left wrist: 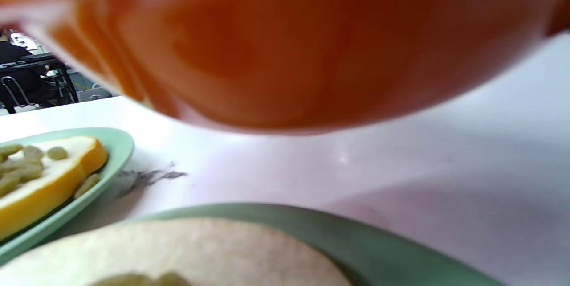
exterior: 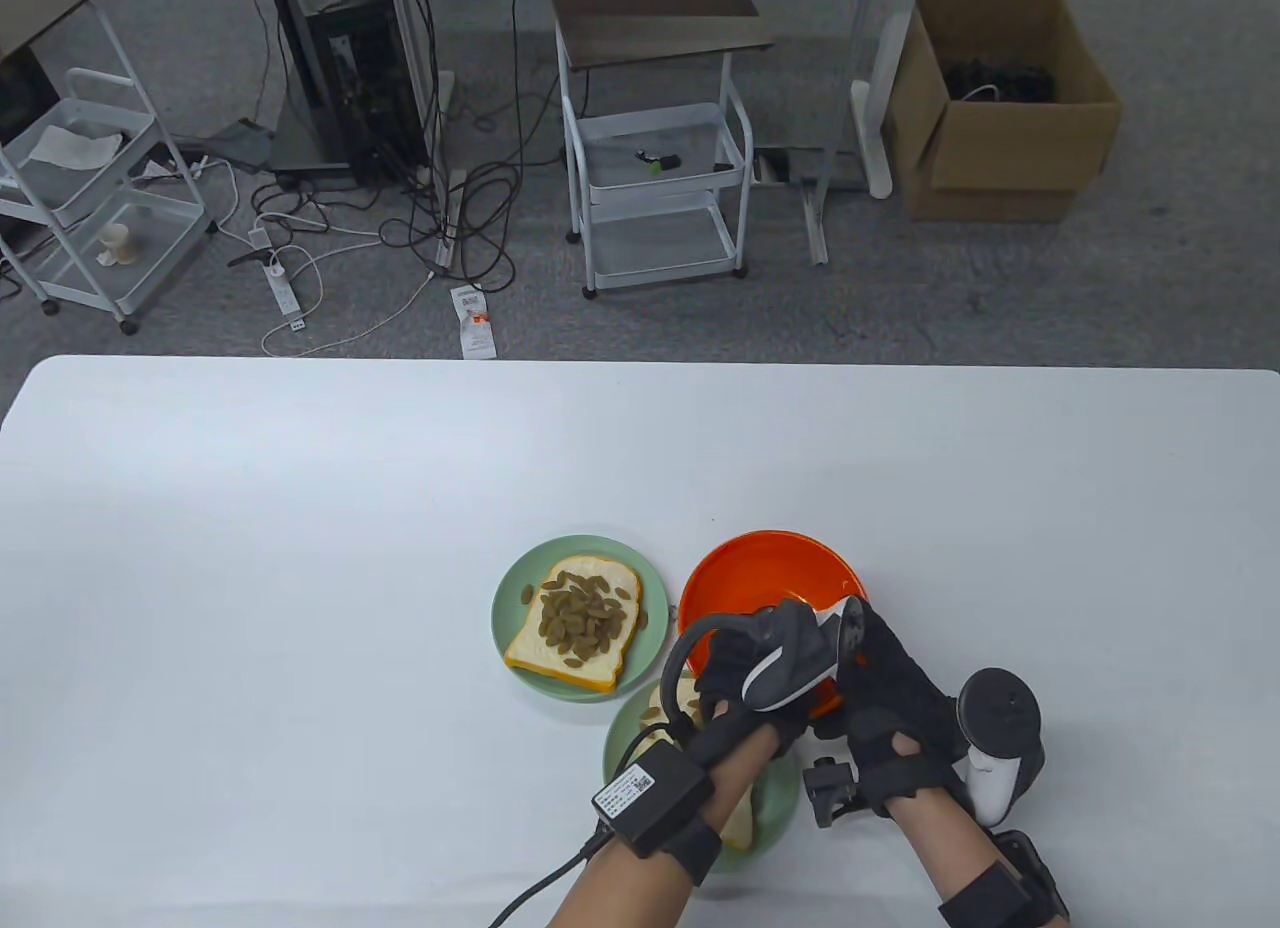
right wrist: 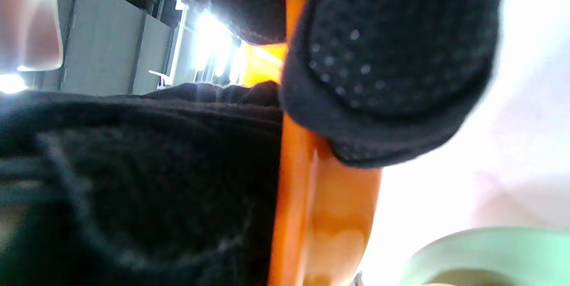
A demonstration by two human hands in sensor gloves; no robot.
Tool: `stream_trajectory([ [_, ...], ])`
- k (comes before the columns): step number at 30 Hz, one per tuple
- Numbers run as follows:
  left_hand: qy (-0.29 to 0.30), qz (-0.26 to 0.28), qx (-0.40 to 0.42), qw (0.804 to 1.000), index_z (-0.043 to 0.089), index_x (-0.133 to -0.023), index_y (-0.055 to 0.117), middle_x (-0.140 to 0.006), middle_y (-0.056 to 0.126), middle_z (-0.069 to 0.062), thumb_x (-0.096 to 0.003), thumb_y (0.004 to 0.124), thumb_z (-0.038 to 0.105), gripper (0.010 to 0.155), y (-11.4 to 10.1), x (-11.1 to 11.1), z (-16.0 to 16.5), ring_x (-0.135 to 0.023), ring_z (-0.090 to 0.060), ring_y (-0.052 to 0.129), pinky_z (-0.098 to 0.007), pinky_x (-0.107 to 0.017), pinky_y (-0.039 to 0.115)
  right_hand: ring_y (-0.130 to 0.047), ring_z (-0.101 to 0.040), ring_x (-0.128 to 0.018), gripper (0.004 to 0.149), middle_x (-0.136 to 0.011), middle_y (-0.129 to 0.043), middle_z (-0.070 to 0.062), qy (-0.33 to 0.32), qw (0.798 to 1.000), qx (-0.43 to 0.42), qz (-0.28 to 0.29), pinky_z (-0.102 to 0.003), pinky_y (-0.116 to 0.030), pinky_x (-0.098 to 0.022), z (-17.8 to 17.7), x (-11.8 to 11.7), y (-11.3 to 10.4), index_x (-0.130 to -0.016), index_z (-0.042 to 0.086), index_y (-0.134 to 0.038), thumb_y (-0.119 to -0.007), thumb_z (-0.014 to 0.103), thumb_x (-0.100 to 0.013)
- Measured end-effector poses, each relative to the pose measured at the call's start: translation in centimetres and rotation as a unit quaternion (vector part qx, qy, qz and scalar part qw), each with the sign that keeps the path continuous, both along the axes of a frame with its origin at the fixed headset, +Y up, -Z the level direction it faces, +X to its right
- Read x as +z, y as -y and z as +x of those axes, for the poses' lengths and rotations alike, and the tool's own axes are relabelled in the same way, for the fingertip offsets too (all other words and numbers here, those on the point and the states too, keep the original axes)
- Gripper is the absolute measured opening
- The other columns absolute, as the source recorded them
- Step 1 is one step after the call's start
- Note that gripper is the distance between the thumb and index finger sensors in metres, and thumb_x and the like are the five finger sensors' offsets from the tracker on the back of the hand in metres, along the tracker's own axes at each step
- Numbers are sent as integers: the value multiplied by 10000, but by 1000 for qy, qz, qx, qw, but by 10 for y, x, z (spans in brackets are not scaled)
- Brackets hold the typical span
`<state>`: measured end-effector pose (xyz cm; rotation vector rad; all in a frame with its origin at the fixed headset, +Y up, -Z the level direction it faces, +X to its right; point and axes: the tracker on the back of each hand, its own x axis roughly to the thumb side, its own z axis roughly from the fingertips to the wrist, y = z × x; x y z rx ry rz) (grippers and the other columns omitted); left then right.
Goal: Sprinkle raisins onto toast
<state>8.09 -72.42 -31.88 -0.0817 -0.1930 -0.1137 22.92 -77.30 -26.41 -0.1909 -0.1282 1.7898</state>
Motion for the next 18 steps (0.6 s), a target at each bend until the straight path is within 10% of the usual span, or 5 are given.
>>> stream_trajectory([
  [8, 11, -48, 145, 988, 359, -820, 915, -701, 1020, 36, -441, 905, 458, 392, -5, -12, -30, -374, -122, 1143, -189, -284, 1018, -1081, -385, -219, 563, -949, -734, -334, -4, 1000, 1, -1, -300, -997, -89, 2, -4, -1, -1012, 180, -733, -811, 136, -456],
  [12, 0, -88, 199, 976, 303, -990, 801, -817, 963, -46, -430, 782, 690, 681, -3, -12, -37, -444, -169, 1127, -227, -333, 1004, -1081, -387, -223, 566, -950, -728, -341, -7, 1000, -7, -7, -301, -998, -92, 2, -4, 0, -1015, 175, -728, -810, 134, -457],
  [18, 14, -63, 51, 997, 422, -1036, 714, -903, 893, 8, -404, 899, 605, 684, -3, -1, -6, -501, -118, 1105, -199, -388, 994, -1078, -397, -209, 561, -940, -731, -348, 1, 1000, -12, -9, -306, -998, -80, 5, -3, 0, -1006, 168, -742, -815, 131, -451],
])
